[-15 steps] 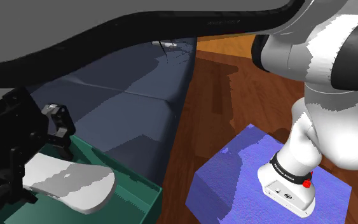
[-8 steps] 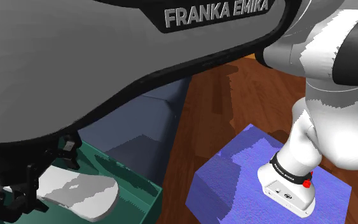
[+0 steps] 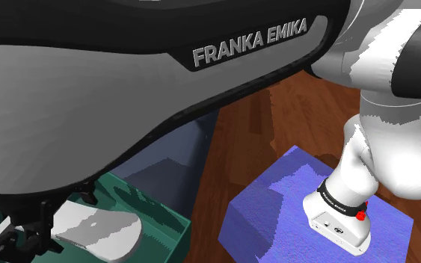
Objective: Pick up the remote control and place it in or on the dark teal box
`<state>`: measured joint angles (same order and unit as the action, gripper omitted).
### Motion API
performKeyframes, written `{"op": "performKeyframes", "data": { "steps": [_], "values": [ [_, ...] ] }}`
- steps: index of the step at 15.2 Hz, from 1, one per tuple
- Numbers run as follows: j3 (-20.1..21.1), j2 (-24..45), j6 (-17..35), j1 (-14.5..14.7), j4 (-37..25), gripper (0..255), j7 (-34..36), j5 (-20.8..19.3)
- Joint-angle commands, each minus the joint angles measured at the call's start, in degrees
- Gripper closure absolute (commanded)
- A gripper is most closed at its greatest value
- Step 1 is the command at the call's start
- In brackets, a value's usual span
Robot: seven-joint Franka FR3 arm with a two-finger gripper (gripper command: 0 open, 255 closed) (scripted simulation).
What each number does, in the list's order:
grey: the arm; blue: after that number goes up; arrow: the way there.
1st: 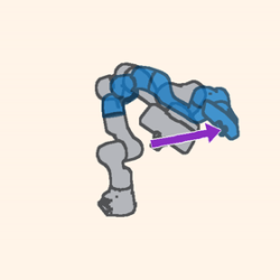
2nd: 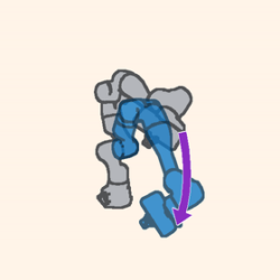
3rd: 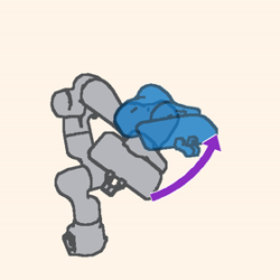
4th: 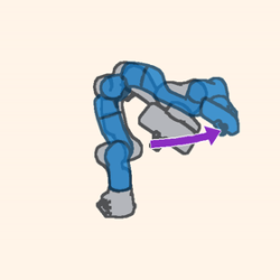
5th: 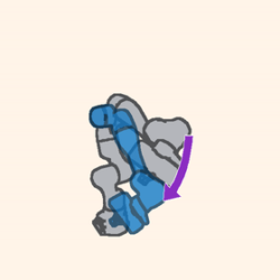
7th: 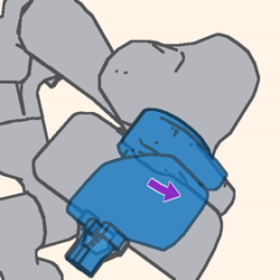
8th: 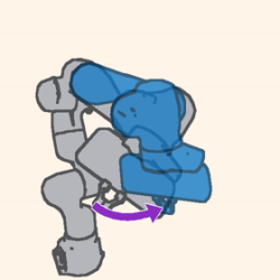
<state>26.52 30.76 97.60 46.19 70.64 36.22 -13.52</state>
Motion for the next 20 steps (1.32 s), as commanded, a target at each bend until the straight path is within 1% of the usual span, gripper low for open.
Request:
{"op": "performKeyframes", "data": {
  "steps": [1, 2, 3, 8, 12, 20],
  "values": [
    [0.00, -0.02, 0.03, 0.00, 0.01, 255, 0.00, 0.00],
    [0.00, -0.02, 0.03, 0.00, 0.01, 255, 0.00, 0.00],
    [0.00, -0.02, 0.02, 0.00, 0.01, 0, 0.00, 0.00],
    [0.01, -0.03, 0.03, 0.00, 0.03, 0, 0.01, 0.00],
    [-0.09, 1.73, -8.40, 1.99, -10.32, 0, -0.49, -0.49],
    [-0.09, 1.72, -8.39, 1.99, -10.30, 0, -0.49, -0.49]
  ]
}}
